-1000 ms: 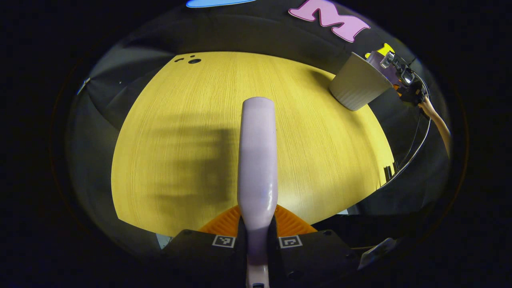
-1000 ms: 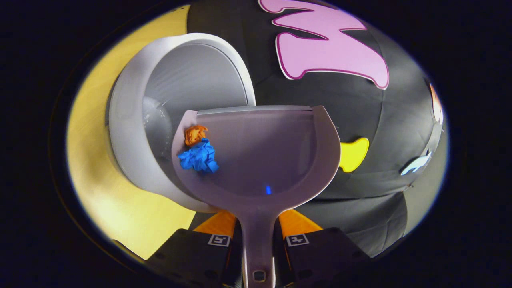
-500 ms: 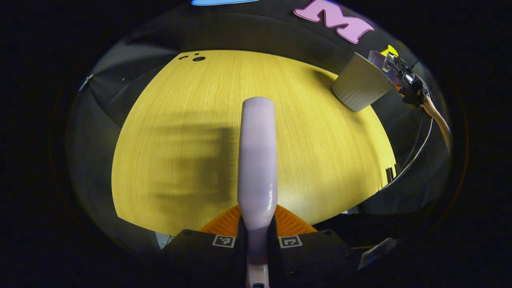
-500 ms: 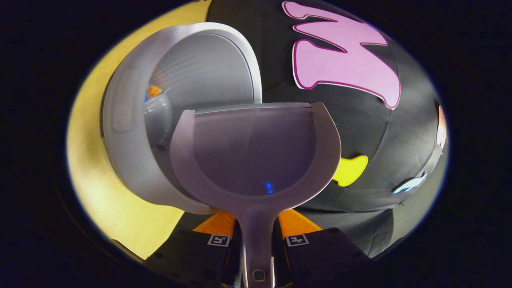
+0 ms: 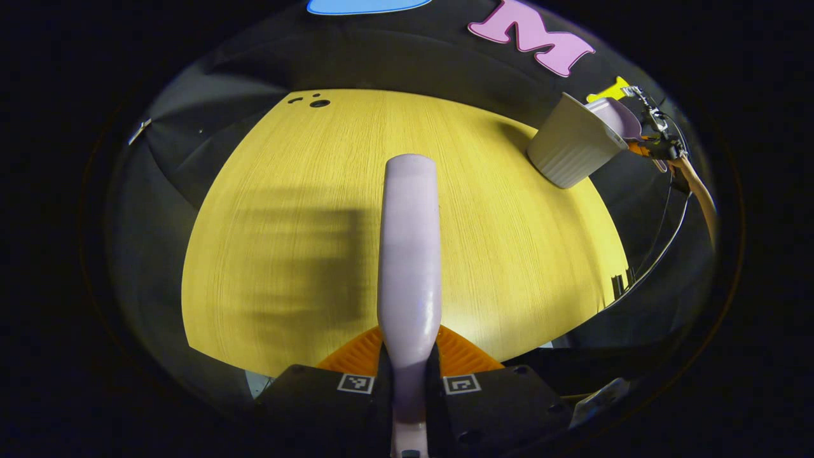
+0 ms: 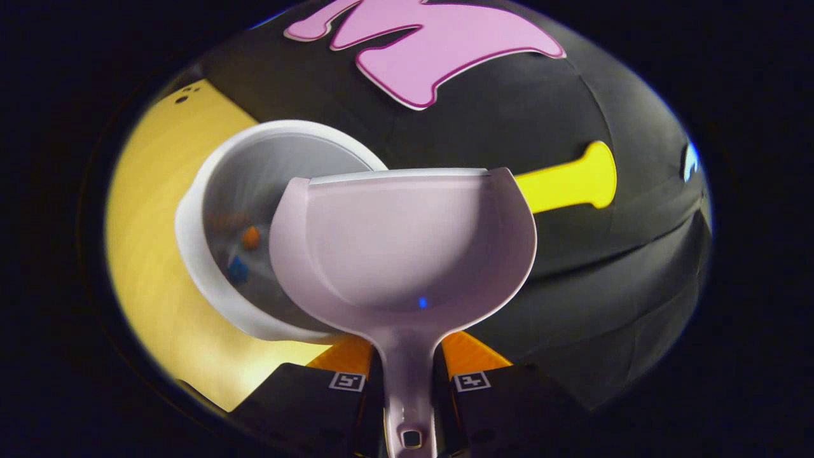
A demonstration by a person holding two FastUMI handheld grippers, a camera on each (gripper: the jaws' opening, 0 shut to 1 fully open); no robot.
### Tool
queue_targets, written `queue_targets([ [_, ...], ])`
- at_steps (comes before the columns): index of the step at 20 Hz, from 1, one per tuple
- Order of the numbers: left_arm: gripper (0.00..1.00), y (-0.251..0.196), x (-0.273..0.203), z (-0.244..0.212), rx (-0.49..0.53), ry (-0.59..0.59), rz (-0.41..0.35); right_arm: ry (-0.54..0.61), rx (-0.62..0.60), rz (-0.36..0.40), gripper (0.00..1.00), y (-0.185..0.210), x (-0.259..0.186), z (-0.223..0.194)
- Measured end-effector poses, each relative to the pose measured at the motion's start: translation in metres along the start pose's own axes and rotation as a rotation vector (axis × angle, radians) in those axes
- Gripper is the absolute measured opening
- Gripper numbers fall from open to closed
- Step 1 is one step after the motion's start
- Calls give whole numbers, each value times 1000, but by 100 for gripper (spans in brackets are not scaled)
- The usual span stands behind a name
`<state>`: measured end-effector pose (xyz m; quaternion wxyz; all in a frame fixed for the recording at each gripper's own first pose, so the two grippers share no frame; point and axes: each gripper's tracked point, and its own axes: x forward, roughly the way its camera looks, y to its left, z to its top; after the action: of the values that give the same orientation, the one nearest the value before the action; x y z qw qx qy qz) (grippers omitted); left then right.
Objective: Pick up the small broom and dustpan from the desktop, sweep the trash into the dustpan with the broom, and then empty the trash into the garbage bin.
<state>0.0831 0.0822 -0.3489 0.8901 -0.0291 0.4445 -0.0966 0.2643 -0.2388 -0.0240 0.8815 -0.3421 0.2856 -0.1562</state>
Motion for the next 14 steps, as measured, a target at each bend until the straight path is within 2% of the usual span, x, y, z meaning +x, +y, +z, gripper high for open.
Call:
queue_targets([
  [4,25,0,-9,6,-14,-45,3,-41,264,104,36,7,-11,24],
  [6,25,-3,-14,10,-42,-77,-20,-70,366,137,35,5,-24,40],
  [9,24,-8,-19,8,-76,-116,-41,-141,444,191,35,4,-29,54],
  [10,25,-8,-21,7,-78,-122,-43,-158,468,212,39,4,-30,57],
  [11,25,-9,-22,6,-79,-126,-45,-183,490,226,35,3,-33,62],
  [12,25,-8,-24,5,-80,-131,-42,-210,509,238,39,3,-38,67],
  [13,25,-6,-24,5,-80,-141,-35,-236,524,258,32,3,-38,72],
  [14,25,-7,-27,3,-80,-150,-32,-259,544,282,35,4,-41,76],
])
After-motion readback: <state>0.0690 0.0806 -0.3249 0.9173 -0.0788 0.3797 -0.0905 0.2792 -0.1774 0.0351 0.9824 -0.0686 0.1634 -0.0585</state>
